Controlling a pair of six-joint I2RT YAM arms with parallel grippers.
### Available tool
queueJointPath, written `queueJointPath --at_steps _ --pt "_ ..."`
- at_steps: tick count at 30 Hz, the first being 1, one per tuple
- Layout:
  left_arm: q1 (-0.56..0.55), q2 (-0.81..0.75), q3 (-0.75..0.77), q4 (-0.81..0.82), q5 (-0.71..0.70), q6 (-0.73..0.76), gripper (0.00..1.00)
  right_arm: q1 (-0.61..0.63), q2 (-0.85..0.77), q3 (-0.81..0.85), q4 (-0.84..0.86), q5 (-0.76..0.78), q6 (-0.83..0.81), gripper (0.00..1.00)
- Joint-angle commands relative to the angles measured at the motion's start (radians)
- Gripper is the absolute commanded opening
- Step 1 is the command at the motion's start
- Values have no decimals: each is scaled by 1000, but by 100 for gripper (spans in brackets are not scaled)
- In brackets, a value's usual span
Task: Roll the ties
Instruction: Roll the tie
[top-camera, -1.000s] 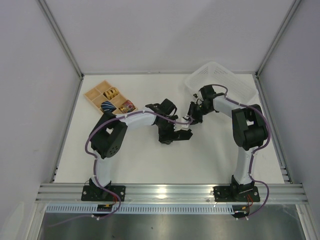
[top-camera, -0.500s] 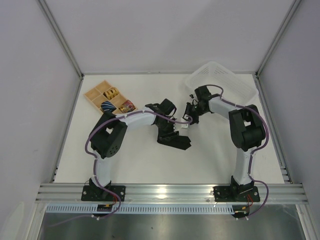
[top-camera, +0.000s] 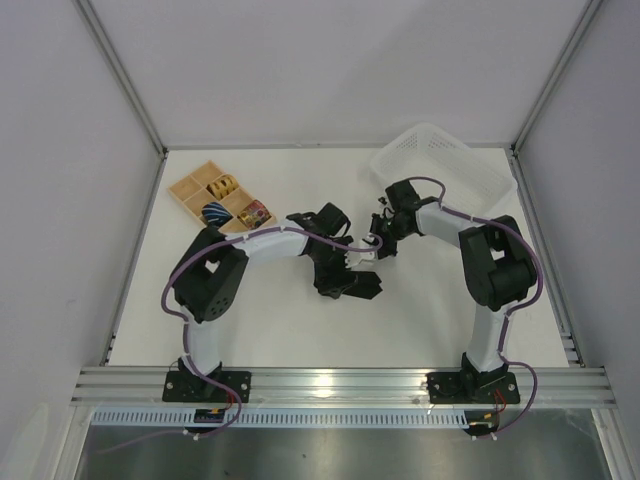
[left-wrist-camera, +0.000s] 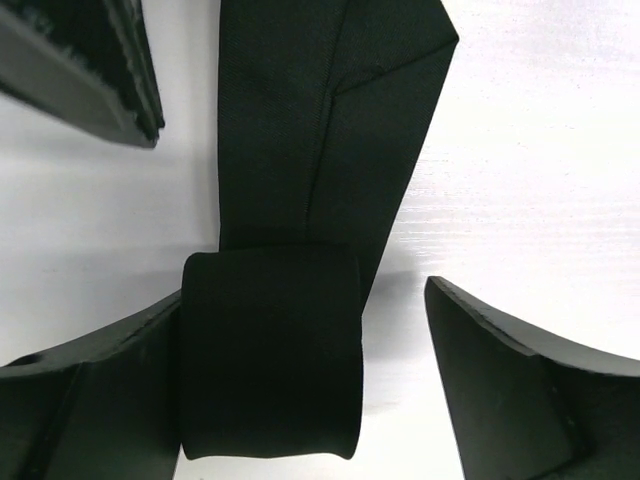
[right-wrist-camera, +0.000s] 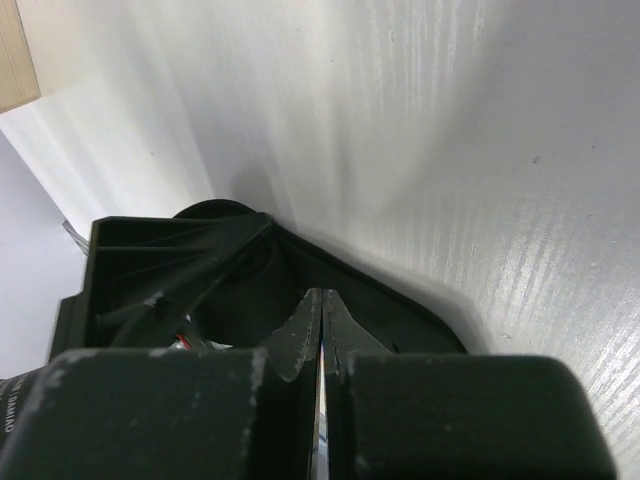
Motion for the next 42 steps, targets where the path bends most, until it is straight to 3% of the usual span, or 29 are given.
queueJointPath --at_steps 1,3,6,13,18,21,22,24,26,27,28,30,31,33,39,42 --pt "1 -107 -36 73 27 -77 94 6 -52 -7 11 26 -8 2" --pt "19 -193 -100 196 39 -143 100 11 -52 -7 11 35 -10 2" --pt "45 -274 -152 281 66 -195 100 14 -48 -3 13 34 -8 2" --pt "107 -395 -201 373 62 -296 100 34 -49 23 -18 64 -39 5" --pt "131 -595 -290 467 -84 -519 99 43 -32 45 -33 86 -62 6" --pt "145 -665 -321 430 -181 -695 77 43 -6 78 -32 94 -71 5" --pt "147 -696 -333 415 -199 -809 59 46 0 88 -30 86 -68 5" --pt "154 -710 -332 366 -162 -855 55 52 8 109 -33 78 -60 5" --pt "159 -704 -306 352 -52 -759 75 58 -14 102 -29 83 -60 5" --pt "157 -696 -295 310 -14 -707 90 64 -23 94 -28 86 -59 7" --pt "156 -689 -257 276 58 -561 100 63 -43 85 -27 81 -59 9" --pt "147 -647 -214 147 91 -390 100 61 -61 56 -33 77 -63 13" --pt "142 -638 -208 131 77 -252 100 55 -80 45 -35 75 -63 14" --pt "139 -600 -212 137 67 -132 100 51 -104 8 -38 72 -62 16" --pt "125 -326 -25 -10 85 -30 100 44 -137 -23 -44 66 -65 17" --pt "87 -275 -2 -4 65 -4 100 40 -144 -35 -21 43 -36 16"
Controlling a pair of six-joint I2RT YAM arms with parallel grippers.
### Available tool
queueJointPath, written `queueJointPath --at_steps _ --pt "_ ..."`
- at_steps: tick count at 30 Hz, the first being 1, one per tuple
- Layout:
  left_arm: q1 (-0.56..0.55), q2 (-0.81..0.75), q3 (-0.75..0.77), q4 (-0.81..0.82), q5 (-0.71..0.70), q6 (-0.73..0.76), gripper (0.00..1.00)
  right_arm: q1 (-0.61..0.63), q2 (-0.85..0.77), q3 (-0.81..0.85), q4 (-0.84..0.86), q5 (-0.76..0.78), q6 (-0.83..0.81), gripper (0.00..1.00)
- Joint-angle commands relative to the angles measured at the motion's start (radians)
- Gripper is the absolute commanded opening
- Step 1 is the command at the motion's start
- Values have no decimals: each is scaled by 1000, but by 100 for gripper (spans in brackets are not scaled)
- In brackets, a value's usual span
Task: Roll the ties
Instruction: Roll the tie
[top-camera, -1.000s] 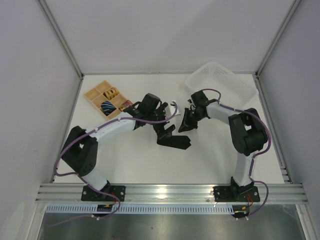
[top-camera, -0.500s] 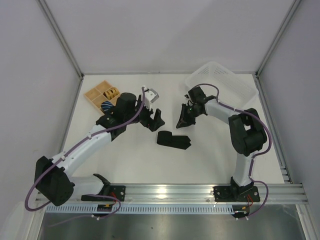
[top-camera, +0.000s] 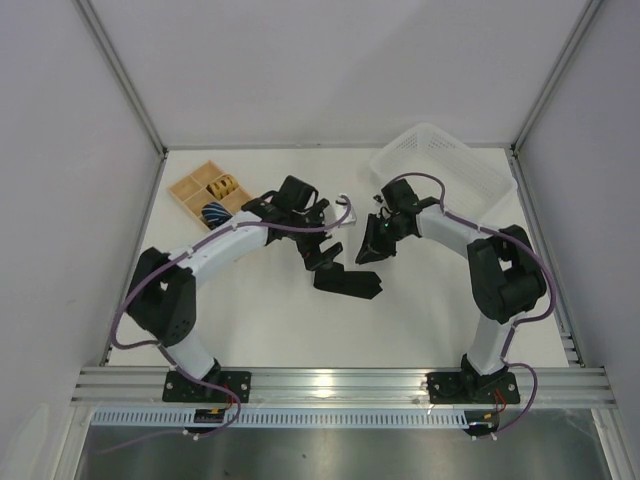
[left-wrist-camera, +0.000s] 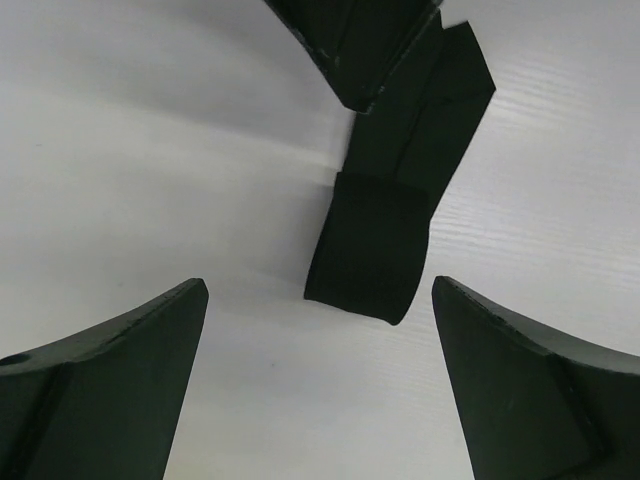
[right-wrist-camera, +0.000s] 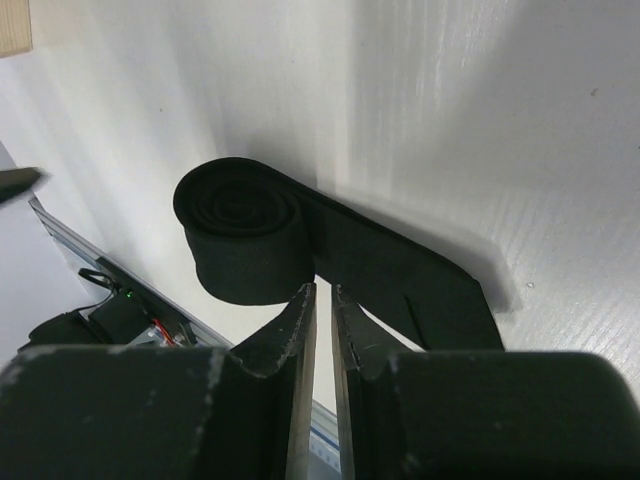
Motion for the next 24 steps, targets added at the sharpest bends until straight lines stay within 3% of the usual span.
queueJointPath --at_steps 1,9,24 --pt "-55 68 53 -66 15 135 100 -6 -48 -19 24 -29 21 16" --pt "-85 152 33 -17 50 127 100 -15 -61 -49 41 -40 37 17" --pt "-161 250 -45 87 -116 149 100 -41 -34 -61 84 -86 54 16"
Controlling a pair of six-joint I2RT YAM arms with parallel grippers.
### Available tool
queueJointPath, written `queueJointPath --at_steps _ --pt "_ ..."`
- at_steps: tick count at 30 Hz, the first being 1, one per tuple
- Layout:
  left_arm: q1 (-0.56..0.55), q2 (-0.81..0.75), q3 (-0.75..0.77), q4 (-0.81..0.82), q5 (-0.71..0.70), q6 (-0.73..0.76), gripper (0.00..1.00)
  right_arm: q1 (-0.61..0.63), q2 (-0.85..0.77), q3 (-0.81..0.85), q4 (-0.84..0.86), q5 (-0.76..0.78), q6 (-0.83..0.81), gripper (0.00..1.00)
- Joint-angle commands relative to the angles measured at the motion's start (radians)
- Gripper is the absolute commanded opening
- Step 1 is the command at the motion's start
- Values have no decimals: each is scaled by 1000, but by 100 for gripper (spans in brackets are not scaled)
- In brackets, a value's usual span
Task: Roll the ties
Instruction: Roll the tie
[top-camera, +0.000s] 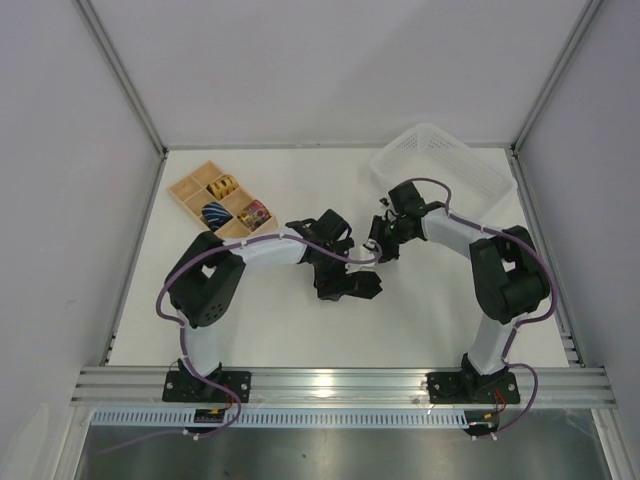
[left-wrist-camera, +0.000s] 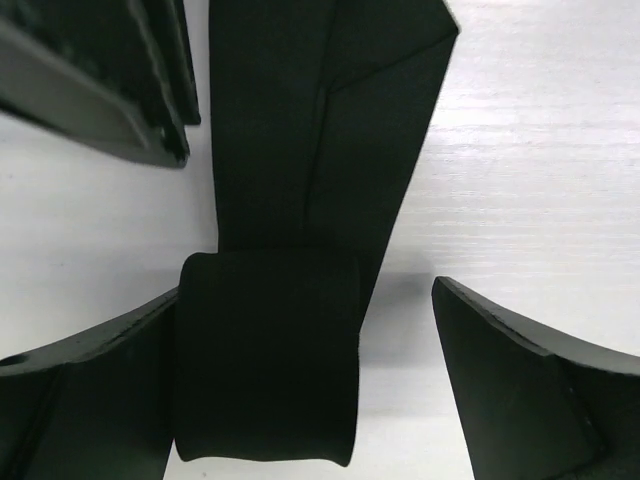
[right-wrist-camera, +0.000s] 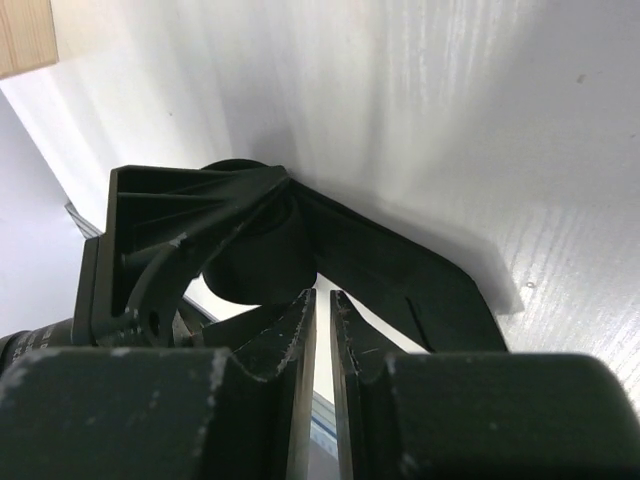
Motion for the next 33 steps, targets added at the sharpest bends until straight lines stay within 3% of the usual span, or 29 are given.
queueJointPath --at_steps 1,8,13,21,31,33 --pt "-2 11 -7 47 -37 41 100 -16 -19 -13 36 -26 11 16" --pt "-20 78 40 11 -97 40 99 -25 -24 -30 48 -37 16 15" --pt "-43 88 30 17 -128 40 93 -37 -36 -31 42 -37 8 15" --pt "-45 91 33 -8 -102 45 68 -43 -47 -57 57 -45 11 14" --pt "-51 72 14 -13 -79 31 56 -43 -70 -100 64 -42 7 13" --pt "-54 66 7 -3 -85 29 49 -45 -68 -103 67 -42 7 13"
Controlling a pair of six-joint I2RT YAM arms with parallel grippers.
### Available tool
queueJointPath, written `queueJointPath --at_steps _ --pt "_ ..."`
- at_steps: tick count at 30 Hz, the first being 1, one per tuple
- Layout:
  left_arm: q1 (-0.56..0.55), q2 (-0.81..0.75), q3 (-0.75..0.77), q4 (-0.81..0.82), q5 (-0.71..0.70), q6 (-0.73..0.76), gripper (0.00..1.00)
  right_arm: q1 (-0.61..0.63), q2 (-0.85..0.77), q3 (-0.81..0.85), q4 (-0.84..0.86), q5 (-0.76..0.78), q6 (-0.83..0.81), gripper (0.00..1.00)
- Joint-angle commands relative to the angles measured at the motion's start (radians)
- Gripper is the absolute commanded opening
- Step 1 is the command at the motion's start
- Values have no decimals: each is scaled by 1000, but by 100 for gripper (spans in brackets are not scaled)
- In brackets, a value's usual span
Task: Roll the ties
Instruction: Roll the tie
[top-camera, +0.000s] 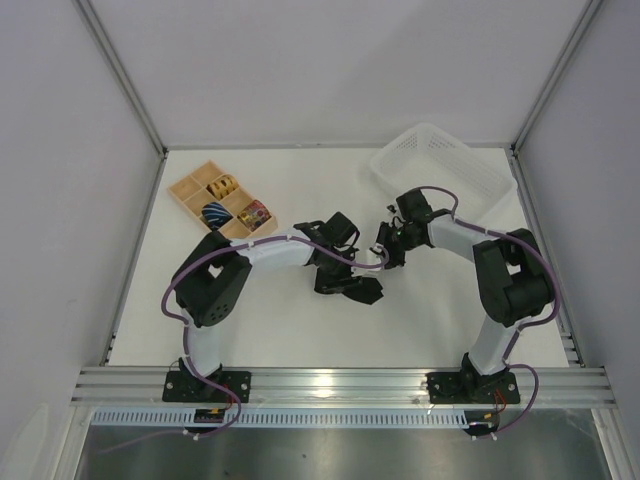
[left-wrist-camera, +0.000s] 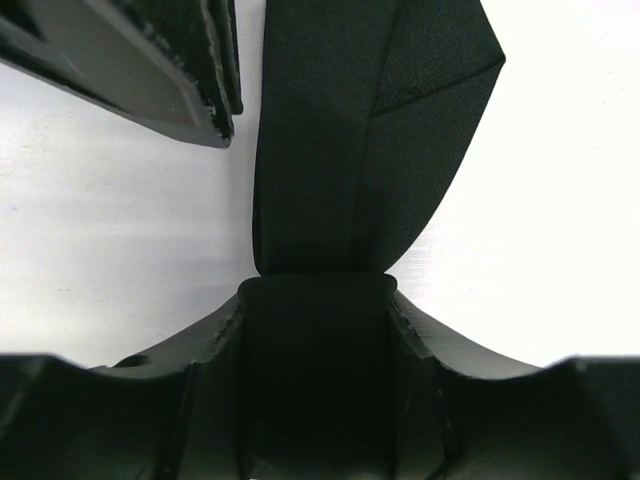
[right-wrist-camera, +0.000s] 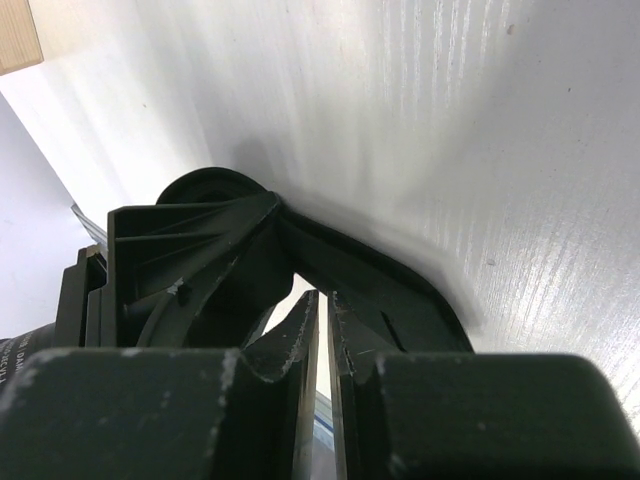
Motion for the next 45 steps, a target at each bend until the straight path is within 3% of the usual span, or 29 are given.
queueJointPath --at_steps 1,6,11,17,24,32,45 --pt "-15 27 -28 4 -14 20 49 -4 -41 -7 24 -13 -2 13" --pt "-16 26 -22 -13 4 19 46 -1 -48 -11 32 -16 11 13" --pt "-18 20 -22 -16 10 11 55 20 -74 -59 63 -14 82 8" --pt "-18 21 -22 -18 16 10 57 33 -130 -201 175 -10 221 4" --pt "-18 20 -25 -19 22 13 58 62 -114 -237 162 24 218 2" --pt "-18 4 -36 -25 41 22 60 -7 -64 -278 181 68 180 0" --pt "-18 -8 -39 -42 98 36 56 -75 7 -189 81 145 93 0"
